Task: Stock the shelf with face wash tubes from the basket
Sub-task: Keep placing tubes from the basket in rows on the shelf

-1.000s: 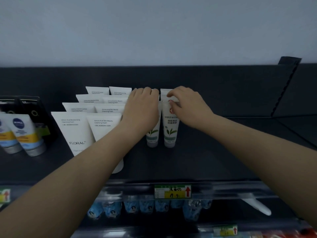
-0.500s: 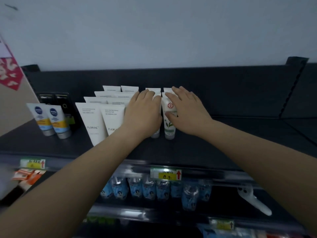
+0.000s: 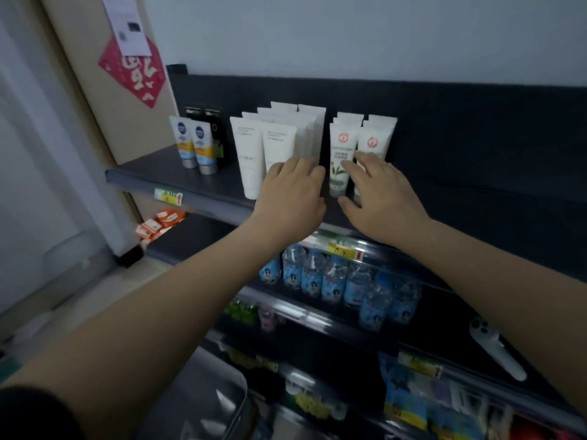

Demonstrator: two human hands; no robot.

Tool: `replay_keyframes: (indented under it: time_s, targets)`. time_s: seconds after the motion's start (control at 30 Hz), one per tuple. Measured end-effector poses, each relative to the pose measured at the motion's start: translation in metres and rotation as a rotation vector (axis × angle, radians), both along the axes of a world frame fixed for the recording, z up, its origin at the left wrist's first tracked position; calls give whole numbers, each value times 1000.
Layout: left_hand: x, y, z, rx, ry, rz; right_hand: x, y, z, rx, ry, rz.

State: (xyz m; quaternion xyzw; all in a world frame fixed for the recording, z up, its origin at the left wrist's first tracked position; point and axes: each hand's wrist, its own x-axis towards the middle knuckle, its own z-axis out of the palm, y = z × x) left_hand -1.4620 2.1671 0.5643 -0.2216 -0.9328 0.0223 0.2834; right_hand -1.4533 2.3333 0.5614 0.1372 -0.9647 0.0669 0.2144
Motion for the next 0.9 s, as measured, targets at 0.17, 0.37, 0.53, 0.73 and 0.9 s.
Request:
replay_keyframes:
  time_s: [0.17, 0.37, 0.53, 0.73, 0.9]
  targets:
    - [28, -32, -26, 35, -61, 112, 15, -32, -21, 17, -94, 133]
    - [57, -83, -73, 80, -160, 283, 26, -91, -62, 7, -153, 255]
    - [76, -136, -114, 136, -221, 408, 25, -146, -104, 49, -220, 336]
    - [92, -198, -172, 183, -358, 535, 24, -211, -157, 125, -328, 431]
    - [102, -240, -227, 234, -501, 604, 18, -262, -199, 205, -421, 502]
